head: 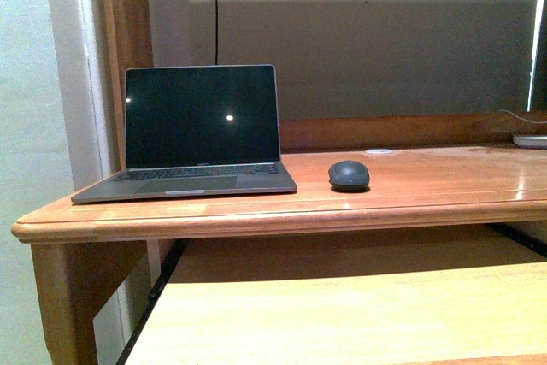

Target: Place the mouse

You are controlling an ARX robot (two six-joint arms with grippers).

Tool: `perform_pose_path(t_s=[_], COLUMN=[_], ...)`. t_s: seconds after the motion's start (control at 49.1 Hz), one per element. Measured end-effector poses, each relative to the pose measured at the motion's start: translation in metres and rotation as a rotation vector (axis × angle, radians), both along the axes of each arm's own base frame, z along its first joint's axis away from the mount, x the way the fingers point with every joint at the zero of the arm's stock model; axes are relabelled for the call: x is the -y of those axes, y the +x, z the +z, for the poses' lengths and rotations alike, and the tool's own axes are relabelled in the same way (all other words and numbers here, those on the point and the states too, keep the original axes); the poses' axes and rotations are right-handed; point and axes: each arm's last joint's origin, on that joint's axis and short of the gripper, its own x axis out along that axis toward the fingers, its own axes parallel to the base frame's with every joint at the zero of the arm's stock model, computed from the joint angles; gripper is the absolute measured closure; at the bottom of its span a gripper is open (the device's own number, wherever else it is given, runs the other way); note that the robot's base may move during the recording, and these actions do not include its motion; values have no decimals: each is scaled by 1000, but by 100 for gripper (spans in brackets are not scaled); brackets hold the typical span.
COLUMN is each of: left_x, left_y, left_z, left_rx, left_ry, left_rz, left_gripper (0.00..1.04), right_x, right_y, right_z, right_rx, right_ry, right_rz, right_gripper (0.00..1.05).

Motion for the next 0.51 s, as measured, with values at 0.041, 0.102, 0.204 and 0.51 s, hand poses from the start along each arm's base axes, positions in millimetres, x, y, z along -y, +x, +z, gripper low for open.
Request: perform_pose_path(t_s=[0.041, 0.102, 0.204, 0.51], left_x=[0, 0, 0, 0], left_y=[0, 0, 0, 0], left_z=[0, 0, 0, 0], left_rx=[0, 0, 0, 0], left_ry=[0, 0, 0, 0], left_rz=[0, 0, 0, 0], left_gripper=[8, 8, 8, 8], right_x=[-4, -14, -30, -78], right_y=[-3, -3, 5, 39], right_z=[-6, -14, -18, -18], right_rx=[-7, -2, 18, 42], right_ry=[-11, -31, -45, -38], right_rz=[6, 21, 36, 69], right_gripper=[7, 7, 7, 7])
